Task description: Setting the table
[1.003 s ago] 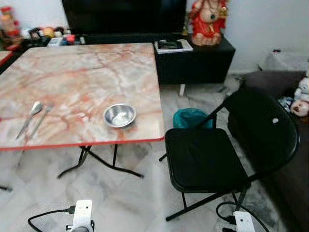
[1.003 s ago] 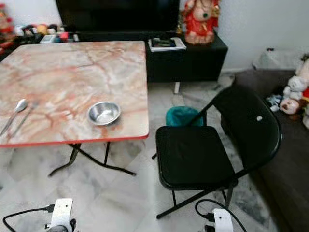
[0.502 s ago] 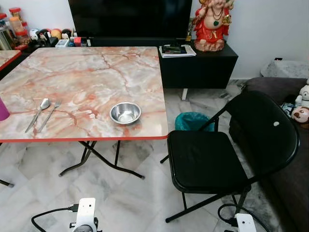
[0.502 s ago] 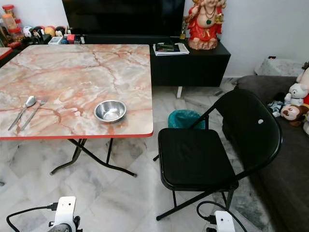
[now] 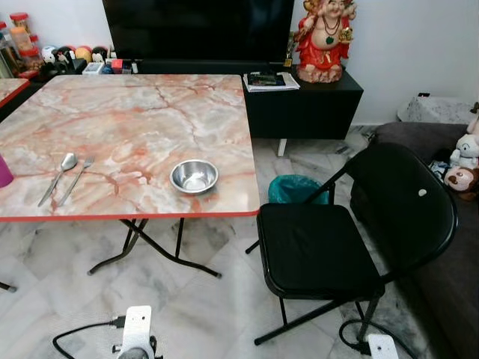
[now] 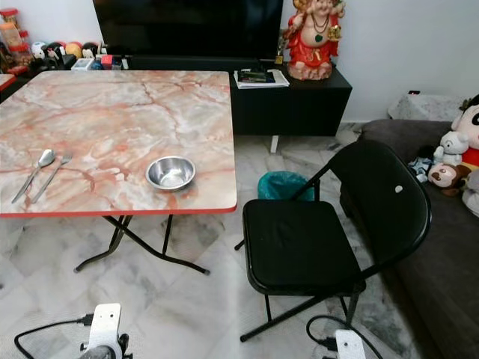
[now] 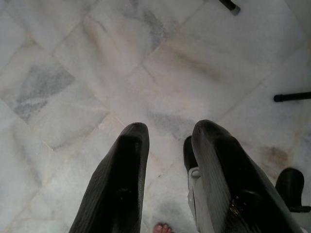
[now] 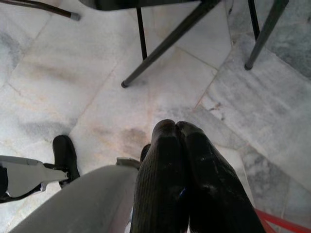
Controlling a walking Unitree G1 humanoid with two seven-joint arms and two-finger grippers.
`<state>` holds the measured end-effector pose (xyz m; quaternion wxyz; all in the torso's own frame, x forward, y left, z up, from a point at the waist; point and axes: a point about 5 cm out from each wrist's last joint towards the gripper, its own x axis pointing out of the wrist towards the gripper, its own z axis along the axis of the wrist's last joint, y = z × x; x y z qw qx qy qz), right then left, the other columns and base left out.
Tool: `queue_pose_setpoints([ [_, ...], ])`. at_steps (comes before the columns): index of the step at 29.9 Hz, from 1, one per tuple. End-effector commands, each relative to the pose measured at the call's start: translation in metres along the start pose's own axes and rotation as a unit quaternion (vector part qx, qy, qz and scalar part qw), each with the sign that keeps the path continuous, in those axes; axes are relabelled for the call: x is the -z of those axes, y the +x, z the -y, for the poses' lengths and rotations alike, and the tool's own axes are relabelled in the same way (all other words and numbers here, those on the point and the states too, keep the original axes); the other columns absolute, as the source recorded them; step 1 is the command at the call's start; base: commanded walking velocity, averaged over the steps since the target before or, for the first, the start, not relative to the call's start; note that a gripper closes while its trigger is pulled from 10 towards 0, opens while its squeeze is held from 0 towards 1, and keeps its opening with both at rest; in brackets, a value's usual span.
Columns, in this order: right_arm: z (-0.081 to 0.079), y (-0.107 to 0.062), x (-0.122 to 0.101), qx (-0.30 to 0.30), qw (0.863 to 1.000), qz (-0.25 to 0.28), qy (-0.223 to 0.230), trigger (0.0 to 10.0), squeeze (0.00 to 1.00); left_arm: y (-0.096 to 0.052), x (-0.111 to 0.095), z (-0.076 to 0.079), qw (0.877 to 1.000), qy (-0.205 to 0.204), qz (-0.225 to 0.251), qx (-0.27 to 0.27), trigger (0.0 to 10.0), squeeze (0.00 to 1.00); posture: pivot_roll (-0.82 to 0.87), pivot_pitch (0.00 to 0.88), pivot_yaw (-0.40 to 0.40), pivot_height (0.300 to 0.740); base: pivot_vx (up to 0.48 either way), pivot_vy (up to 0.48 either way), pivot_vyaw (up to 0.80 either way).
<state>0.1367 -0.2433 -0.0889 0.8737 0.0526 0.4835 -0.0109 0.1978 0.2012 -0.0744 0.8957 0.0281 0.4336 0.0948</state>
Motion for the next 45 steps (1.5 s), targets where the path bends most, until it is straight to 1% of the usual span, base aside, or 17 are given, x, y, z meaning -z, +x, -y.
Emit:
queue_pose_setpoints([
  [1,0.001,-0.001,0.000,0.002,1.000,0.002,-0.002,10.0,0.00,0.000,0.002,-0.003,1.000,-0.004,-0.002,-0.001,10.0,0.00,-0.03,0.000,-0.025,0.740,0.330,0.000,0.00],
  [13,0.000,0.000,0.001,0.000,1.000,0.001,-0.002,10.0,0.00,0.000,-0.001,-0.004,1.000,-0.003,0.003,-0.003,10.0,0.00,-0.02,0.000,-0.025,0.740,0.332,0.000,0.00],
  [23,0.001,0.000,-0.002,0.000,1.000,0.002,-0.001,10.0,0.00,0.000,-0.003,-0.005,1.000,-0.006,0.010,-0.006,10.0,0.00,-0.01,0.000,-0.034,0.740,0.000,0.000,0.00],
  [28,0.001,0.000,-0.003,0.000,1.000,0.002,-0.001,10.0,0.00,0.000,-0.003,-0.017,0.998,-0.036,0.021,-0.042,10.0,0.00,-0.01,0.000,-0.035,0.740,0.000,0.000,0.00],
  [29,0.000,0.000,-0.003,0.000,1.000,0.002,0.000,10.0,0.00,-0.001,-0.004,-0.031,0.994,-0.059,0.029,-0.085,10.0,0.00,-0.01,0.000,-0.034,0.740,0.000,0.000,0.00],
  [30,0.001,0.000,-0.003,0.000,1.000,0.002,0.000,10.0,0.00,-0.003,-0.004,-0.045,0.988,-0.065,0.034,-0.135,10.0,0.00,0.00,0.000,-0.035,0.740,0.000,0.000,0.00],
  [31,0.001,0.000,-0.003,0.000,1.000,0.002,0.000,10.0,0.00,-0.003,-0.004,-0.045,0.988,-0.065,0.034,-0.135,10.0,0.00,0.00,0.000,-0.035,0.740,0.000,0.000,0.00],
  [32,0.001,0.000,-0.003,-0.001,1.000,0.001,-0.001,10.0,0.00,-0.005,-0.006,-0.060,0.976,-0.106,0.043,-0.183,10.0,0.00,0.01,0.000,-0.035,0.740,0.000,0.000,0.00],
  [35,0.001,0.000,-0.003,-0.001,1.000,0.000,-0.002,10.0,0.00,-0.011,-0.015,-0.084,0.953,-0.136,0.077,-0.261,10.0,0.00,0.02,0.000,-0.038,0.740,0.000,0.000,0.00],
  [36,0.001,0.000,-0.003,-0.003,1.000,0.000,-0.003,10.0,0.00,-0.016,-0.025,-0.099,0.934,-0.137,0.110,-0.310,10.0,0.00,0.02,0.000,-0.040,0.740,0.000,0.000,0.00],
  [37,0.001,0.000,-0.003,-0.003,1.000,0.000,-0.003,10.0,0.00,-0.016,-0.025,-0.099,0.934,-0.137,0.110,-0.310,10.0,0.00,0.02,0.000,-0.040,0.740,0.000,0.000,0.00],
  [38,0.001,0.000,-0.003,-0.003,1.000,-0.001,-0.004,10.0,0.00,-0.018,-0.029,-0.104,0.928,-0.137,0.121,-0.324,10.0,0.00,0.02,0.000,-0.040,0.740,0.000,0.000,0.00],
  [39,0.001,0.000,-0.003,-0.004,1.000,-0.001,-0.005,10.0,0.00,-0.025,-0.045,-0.118,0.908,-0.130,0.163,-0.364,10.0,0.00,0.02,0.000,-0.041,0.740,0.000,0.000,0.00],
  [40,0.001,0.000,-0.004,-0.004,1.000,0.000,-0.005,10.0,0.00,-0.030,-0.056,-0.125,0.895,-0.120,0.188,-0.388,10.0,0.00,0.02,0.002,-0.041,0.740,0.000,0.000,0.00],
  [41,0.001,0.000,-0.004,-0.004,1.000,0.000,-0.005,10.0,0.00,-0.030,-0.056,-0.125,0.895,-0.120,0.188,-0.388,10.0,0.00,0.02,0.002,-0.041,0.740,0.000,0.000,0.00],
  [43,0.001,0.001,-0.004,-0.004,1.000,0.000,-0.005,10.0,0.00,-0.046,-0.086,-0.141,0.855,-0.107,0.260,-0.435,10.0,0.00,0.02,0.005,-0.041,0.740,0.000,0.000,0.00],
  [45,0.001,0.001,-0.004,-0.004,1.000,0.001,-0.004,10.0,0.00,-0.054,-0.100,-0.146,0.836,-0.107,0.294,-0.451,10.0,0.00,0.02,0.005,-0.041,0.740,0.000,0.000,0.00],
])
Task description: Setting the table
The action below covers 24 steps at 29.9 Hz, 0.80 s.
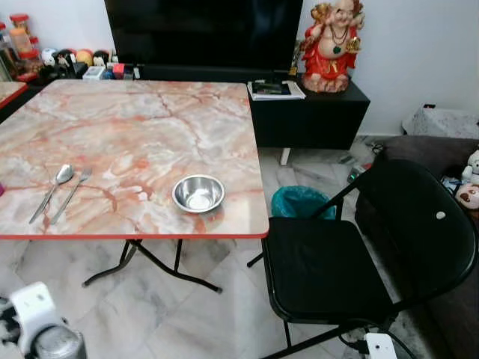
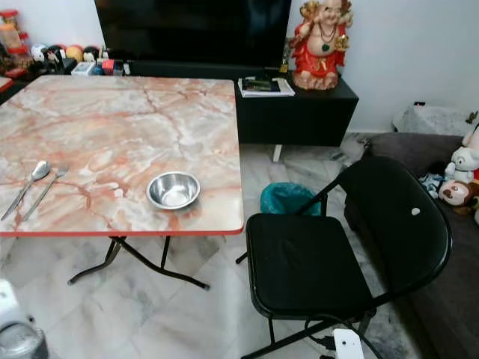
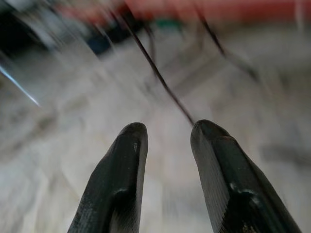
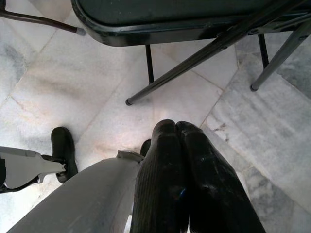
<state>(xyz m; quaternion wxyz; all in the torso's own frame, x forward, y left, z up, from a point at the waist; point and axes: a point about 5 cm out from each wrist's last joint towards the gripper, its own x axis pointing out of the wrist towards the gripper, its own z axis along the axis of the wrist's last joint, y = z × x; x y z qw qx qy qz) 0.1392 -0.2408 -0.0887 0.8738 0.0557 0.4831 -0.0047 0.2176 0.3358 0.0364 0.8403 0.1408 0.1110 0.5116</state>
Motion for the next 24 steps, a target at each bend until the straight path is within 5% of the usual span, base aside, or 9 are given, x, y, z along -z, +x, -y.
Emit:
queue_pose_setpoints([
  [1,0.003,-0.001,-0.002,0.003,1.000,0.001,-0.004,10.0,0.00,0.003,-0.015,-0.002,0.999,-0.011,0.038,-0.020,10.0,0.00,0.02,0.005,-0.041,0.740,0.000,0.000,0.00],
  [5,0.004,-0.001,-0.003,0.002,1.000,0.000,-0.005,10.0,0.00,0.012,-0.131,0.000,0.962,-0.015,0.271,-0.042,10.0,0.00,0.03,0.012,-0.046,0.740,0.000,0.000,0.00],
  [10,0.003,0.000,-0.003,0.002,1.000,0.000,-0.004,10.0,0.00,-0.004,-0.199,0.023,0.929,-0.053,0.366,0.023,10.0,0.00,0.03,0.014,-0.044,0.740,0.000,0.000,0.00],
  [11,0.003,0.000,-0.004,0.002,1.000,0.001,-0.003,10.0,0.00,-0.018,-0.225,0.045,0.913,-0.089,0.383,0.107,10.0,0.00,0.03,0.016,-0.044,0.740,0.000,0.000,0.00],
  [12,0.003,0.000,-0.004,0.002,1.000,0.001,-0.003,10.0,0.00,-0.029,-0.231,0.070,0.903,-0.075,0.373,0.198,10.0,0.00,0.03,0.016,-0.043,0.740,0.000,0.000,0.00],
  [13,0.003,0.000,-0.004,0.002,1.000,0.001,-0.003,10.0,0.00,-0.029,-0.231,0.070,0.903,-0.075,0.373,0.198,10.0,0.00,0.03,0.016,-0.043,0.740,0.000,0.000,0.00],
  [15,0.002,0.000,-0.004,0.002,1.000,0.001,-0.002,10.0,0.00,-0.062,-0.238,0.114,0.866,-0.060,0.333,0.369,10.0,0.00,0.02,0.019,-0.038,0.740,0.000,0.000,0.00],
  [23,0.000,0.001,-0.003,0.002,1.000,0.003,0.008,10.0,0.00,-0.101,-0.245,0.153,0.836,-0.141,0.168,0.504,10.0,0.00,0.01,0.022,-0.022,0.740,0.000,0.000,0.00],
  [24,0.000,0.001,-0.003,0.002,1.000,0.003,0.009,10.0,0.00,-0.100,-0.246,0.154,0.836,-0.156,0.144,0.505,10.0,0.51,0.01,0.023,-0.021,0.740,0.000,0.000,0.00],
])
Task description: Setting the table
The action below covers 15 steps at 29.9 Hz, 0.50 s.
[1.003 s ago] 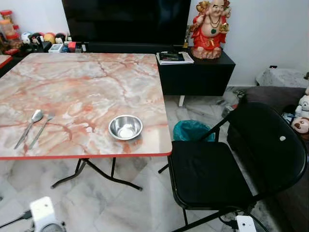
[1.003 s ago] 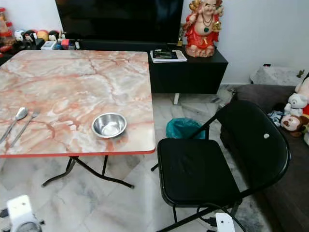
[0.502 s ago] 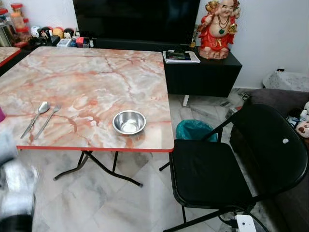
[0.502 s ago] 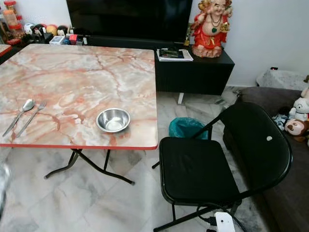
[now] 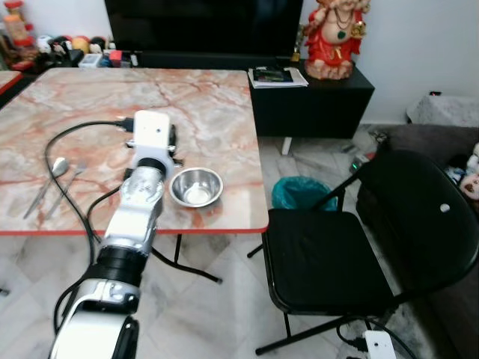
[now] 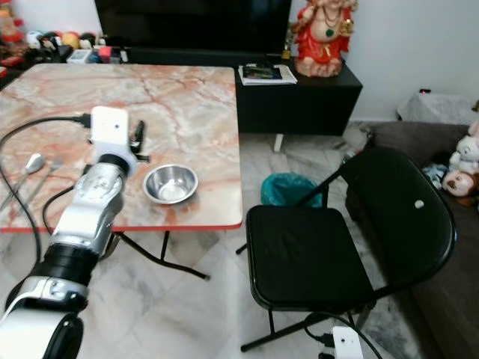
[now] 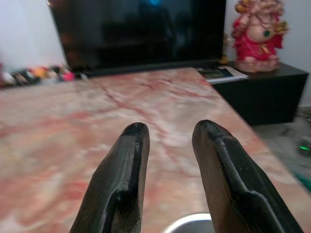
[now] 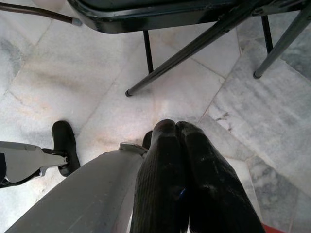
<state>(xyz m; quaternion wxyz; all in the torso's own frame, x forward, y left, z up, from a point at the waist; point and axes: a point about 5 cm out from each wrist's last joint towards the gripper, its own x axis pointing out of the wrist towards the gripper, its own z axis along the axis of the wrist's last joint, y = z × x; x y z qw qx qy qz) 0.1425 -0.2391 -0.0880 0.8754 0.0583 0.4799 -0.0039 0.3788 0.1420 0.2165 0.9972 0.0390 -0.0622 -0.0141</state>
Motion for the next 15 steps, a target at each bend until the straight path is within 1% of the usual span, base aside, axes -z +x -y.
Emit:
queue_pose_setpoints([
  [1,0.002,-0.001,0.000,0.004,1.000,-0.001,0.008,10.0,0.00,0.003,0.000,-0.007,0.998,-0.051,-0.033,-0.018,10.0,0.51,0.01,0.023,-0.021,0.740,0.000,0.000,0.00],
  [2,0.002,-0.001,0.001,0.004,1.000,-0.001,0.008,10.0,0.00,0.004,0.000,-0.009,0.996,-0.068,-0.041,-0.028,10.0,1.00,0.01,0.023,-0.019,0.740,0.000,0.000,0.00],
  [3,0.002,-0.001,0.001,0.004,1.000,-0.001,0.008,10.0,0.00,0.005,0.000,-0.011,0.995,-0.077,-0.046,-0.032,10.0,1.00,0.01,0.023,-0.019,0.740,0.000,0.000,0.00],
  [5,0.002,-0.001,0.001,0.005,1.000,-0.002,0.009,10.0,0.00,0.006,0.001,-0.015,0.991,-0.112,-0.071,-0.032,10.0,1.00,0.01,0.023,-0.019,0.740,0.000,0.000,0.00],
  [7,0.002,-0.001,0.001,0.005,1.000,-0.002,0.010,10.0,0.00,0.006,0.003,-0.023,0.983,-0.148,-0.102,-0.031,10.0,1.00,0.01,0.026,-0.019,0.740,0.000,0.000,0.00],
  [8,0.002,-0.001,0.001,0.005,1.000,-0.003,0.010,10.0,0.00,0.006,0.004,-0.026,0.981,-0.156,-0.114,-0.025,10.0,1.00,0.01,0.030,-0.017,0.740,0.000,0.000,0.00],
  [9,0.002,-0.001,0.001,0.005,1.000,-0.003,0.010,10.0,0.00,0.006,0.004,-0.026,0.981,-0.156,-0.114,-0.025,10.0,1.00,0.01,0.030,-0.017,0.740,0.000,0.000,0.00],
  [10,0.002,-0.001,0.001,0.004,1.000,-0.003,0.011,10.0,0.00,0.004,0.007,-0.031,0.978,-0.158,-0.131,-0.022,10.0,1.00,0.02,0.028,-0.015,0.740,0.000,0.000,0.00],
  [11,0.002,-0.001,0.001,0.004,1.000,-0.003,0.011,10.0,0.00,0.003,0.009,-0.033,0.977,-0.161,-0.137,-0.022,10.0,1.00,0.02,0.027,-0.015,0.740,0.000,0.000,0.00],
  [13,0.002,-0.001,0.002,0.002,1.000,-0.004,0.010,10.0,0.00,0.002,0.014,-0.032,0.973,-0.177,-0.150,-0.013,10.0,1.00,0.02,0.025,-0.015,0.740,0.000,0.000,0.00],
  [14,0.002,-0.001,0.002,0.002,1.000,-0.005,0.010,10.0,0.00,0.001,0.019,-0.029,0.967,-0.194,-0.163,0.001,10.0,1.00,0.01,0.024,-0.015,0.740,0.000,0.000,0.00],
  [15,0.002,-0.001,0.002,0.002,1.000,-0.005,0.010,10.0,0.00,0.001,0.019,-0.029,0.967,-0.194,-0.163,0.001,10.0,1.00,0.01,0.024,-0.015,0.740,0.000,0.000,0.00],
])
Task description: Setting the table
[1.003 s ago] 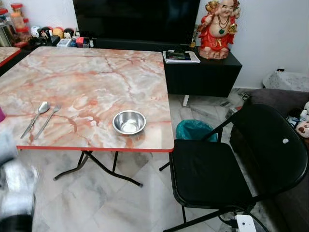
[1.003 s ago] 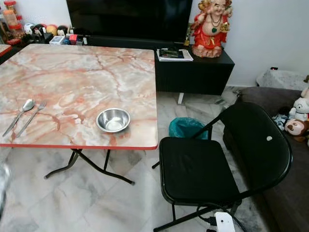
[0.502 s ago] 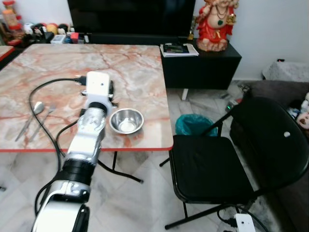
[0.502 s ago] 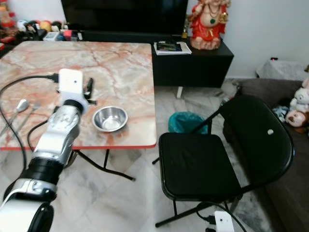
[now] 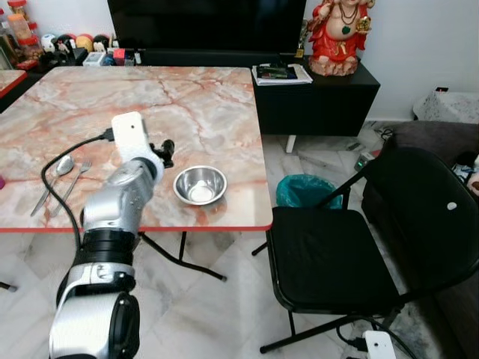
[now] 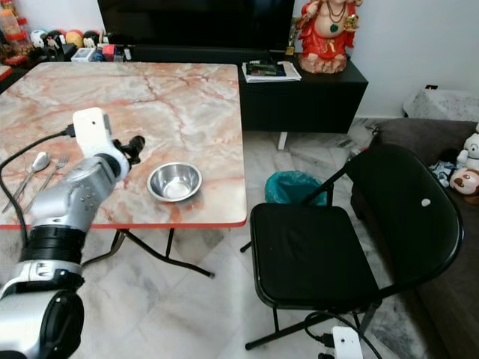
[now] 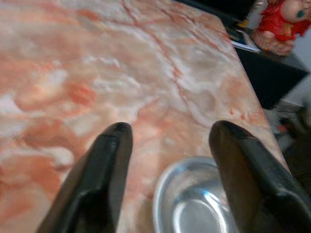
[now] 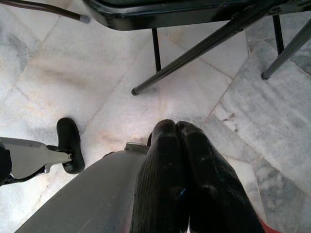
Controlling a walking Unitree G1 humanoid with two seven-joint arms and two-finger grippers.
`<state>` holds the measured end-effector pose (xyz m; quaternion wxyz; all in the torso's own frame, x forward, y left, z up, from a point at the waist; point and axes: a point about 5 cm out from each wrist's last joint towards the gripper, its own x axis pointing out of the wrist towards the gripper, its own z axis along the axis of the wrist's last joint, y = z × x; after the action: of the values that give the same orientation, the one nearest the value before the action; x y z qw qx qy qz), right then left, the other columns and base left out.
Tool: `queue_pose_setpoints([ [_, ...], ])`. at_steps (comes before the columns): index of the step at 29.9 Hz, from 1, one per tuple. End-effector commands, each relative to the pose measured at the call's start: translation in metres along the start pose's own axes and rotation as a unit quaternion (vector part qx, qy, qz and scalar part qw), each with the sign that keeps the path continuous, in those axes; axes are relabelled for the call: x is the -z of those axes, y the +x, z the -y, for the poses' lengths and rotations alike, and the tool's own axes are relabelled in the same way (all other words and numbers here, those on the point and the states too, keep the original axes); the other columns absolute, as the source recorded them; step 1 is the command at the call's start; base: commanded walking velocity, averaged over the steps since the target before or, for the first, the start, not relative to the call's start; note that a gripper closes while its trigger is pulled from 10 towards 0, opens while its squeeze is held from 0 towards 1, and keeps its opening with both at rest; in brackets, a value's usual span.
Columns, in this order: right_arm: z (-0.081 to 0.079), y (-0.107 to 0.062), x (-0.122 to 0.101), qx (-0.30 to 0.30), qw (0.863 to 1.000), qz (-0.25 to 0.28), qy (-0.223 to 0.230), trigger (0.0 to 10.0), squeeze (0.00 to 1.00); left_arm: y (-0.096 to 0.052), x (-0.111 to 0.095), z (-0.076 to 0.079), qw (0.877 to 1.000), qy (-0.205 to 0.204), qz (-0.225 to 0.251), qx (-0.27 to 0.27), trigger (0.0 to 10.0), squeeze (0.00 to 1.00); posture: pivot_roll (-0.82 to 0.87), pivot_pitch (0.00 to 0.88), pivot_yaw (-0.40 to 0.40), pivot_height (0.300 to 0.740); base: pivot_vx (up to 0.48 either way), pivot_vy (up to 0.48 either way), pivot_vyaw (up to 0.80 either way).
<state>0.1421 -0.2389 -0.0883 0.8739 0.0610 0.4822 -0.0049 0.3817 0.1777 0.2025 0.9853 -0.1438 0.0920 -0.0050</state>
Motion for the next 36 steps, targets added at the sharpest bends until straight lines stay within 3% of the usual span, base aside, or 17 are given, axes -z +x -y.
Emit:
queue_pose_setpoints([
  [1,0.002,-0.001,0.002,0.003,1.000,-0.002,0.008,10.0,0.00,0.002,0.008,0.005,0.999,-0.007,-0.031,0.021,10.0,1.00,0.01,0.021,-0.015,0.740,0.000,0.000,0.00],
  [5,0.003,-0.001,0.002,0.003,1.000,-0.003,0.008,10.0,0.00,0.002,0.011,0.007,0.998,-0.003,-0.048,0.030,10.0,1.00,0.01,0.019,-0.013,0.740,0.000,0.000,0.00],
  [6,0.003,-0.001,0.002,0.003,1.000,-0.003,0.008,10.0,0.00,0.003,0.012,0.006,0.998,-0.011,-0.054,0.027,10.0,0.00,0.01,0.015,-0.013,0.740,0.000,0.000,0.00],
  [12,0.002,-0.001,0.004,0.001,1.000,-0.006,0.007,10.0,0.00,0.004,0.021,-0.006,0.997,0.007,-0.082,-0.007,10.0,0.00,0.01,0.013,-0.010,0.740,0.000,0.000,0.00],
  [16,0.002,-0.002,0.004,-0.001,1.000,-0.007,0.007,10.0,0.00,0.004,0.030,-0.014,0.995,-0.010,-0.094,-0.029,10.0,0.00,0.01,0.009,-0.007,0.740,0.000,0.000,0.00],
  [20,0.002,-0.002,0.006,-0.001,1.000,-0.008,0.007,10.0,0.00,0.005,0.036,-0.013,0.993,-0.039,-0.106,-0.027,10.0,0.00,0.00,0.003,-0.005,0.740,0.000,0.000,0.00],
  [28,0.002,-0.002,0.008,-0.002,1.000,-0.011,0.006,10.0,0.00,0.007,0.045,-0.014,0.991,-0.060,-0.120,-0.026,10.0,0.00,0.00,0.000,0.000,0.740,0.000,0.000,0.00],
  [36,0.001,-0.002,0.008,-0.003,1.000,-0.010,0.008,10.0,0.00,0.008,0.054,-0.013,0.989,-0.061,-0.131,-0.034,10.0,0.00,-0.01,0.000,0.002,0.740,0.000,0.000,0.00],
])
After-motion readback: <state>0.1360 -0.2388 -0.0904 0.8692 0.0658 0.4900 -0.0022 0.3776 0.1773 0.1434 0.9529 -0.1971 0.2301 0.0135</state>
